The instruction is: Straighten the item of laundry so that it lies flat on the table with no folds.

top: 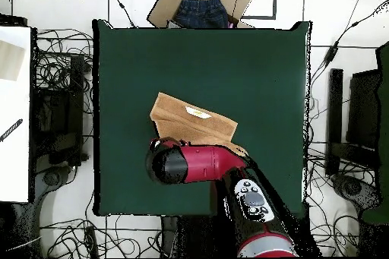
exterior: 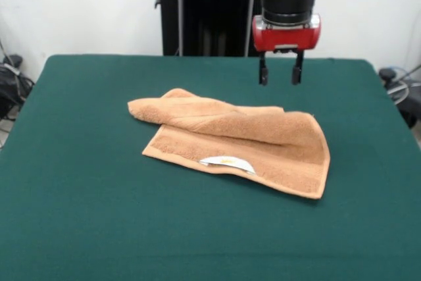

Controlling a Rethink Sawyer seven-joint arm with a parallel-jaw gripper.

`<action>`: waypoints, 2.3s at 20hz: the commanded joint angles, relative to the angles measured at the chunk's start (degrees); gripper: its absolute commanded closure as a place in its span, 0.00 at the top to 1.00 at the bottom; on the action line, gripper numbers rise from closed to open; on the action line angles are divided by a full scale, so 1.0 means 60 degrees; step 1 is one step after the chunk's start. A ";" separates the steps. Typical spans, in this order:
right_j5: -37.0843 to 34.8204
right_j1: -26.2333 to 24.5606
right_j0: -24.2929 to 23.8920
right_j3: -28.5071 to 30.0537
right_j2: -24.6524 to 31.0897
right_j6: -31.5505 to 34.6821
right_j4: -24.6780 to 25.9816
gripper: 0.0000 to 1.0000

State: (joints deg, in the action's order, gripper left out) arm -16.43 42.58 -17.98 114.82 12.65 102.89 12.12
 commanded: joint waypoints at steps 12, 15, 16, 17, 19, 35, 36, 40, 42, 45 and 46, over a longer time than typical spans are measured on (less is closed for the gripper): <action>0.2028 -0.1370 -0.0002 -0.0231 -0.0052 0.0974 0.0532 1.00; 0.2120 -0.1483 0.0353 -0.0462 -0.0445 0.1071 0.0429 1.00; 0.2196 -0.1538 0.0371 -0.0495 -0.0458 0.1077 0.0421 1.00; 0.2218 -0.1672 0.0306 -0.0576 -0.0379 0.1034 0.0408 1.00; 0.2195 -0.1766 0.0197 -0.0591 -0.0262 0.0991 0.0385 1.00; 0.2849 -0.2568 -0.0231 -0.0658 0.0224 0.0976 0.0495 1.00; 0.2795 -0.2525 -0.0244 -0.0648 0.0231 0.0952 0.0484 1.00; 0.2955 -0.2687 -0.0269 -0.0675 0.0239 0.0928 0.0532 1.00; 0.2988 -0.2661 -0.0215 -0.0652 0.0197 0.0959 0.0520 1.00; 0.3067 -0.2848 0.0193 -0.0903 -0.0246 0.1024 0.0406 1.00; 0.3096 -0.2927 0.0402 -0.1022 -0.0472 0.1061 0.0346 1.00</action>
State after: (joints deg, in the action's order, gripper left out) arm -1.28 27.90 -18.18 114.94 11.11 102.89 13.07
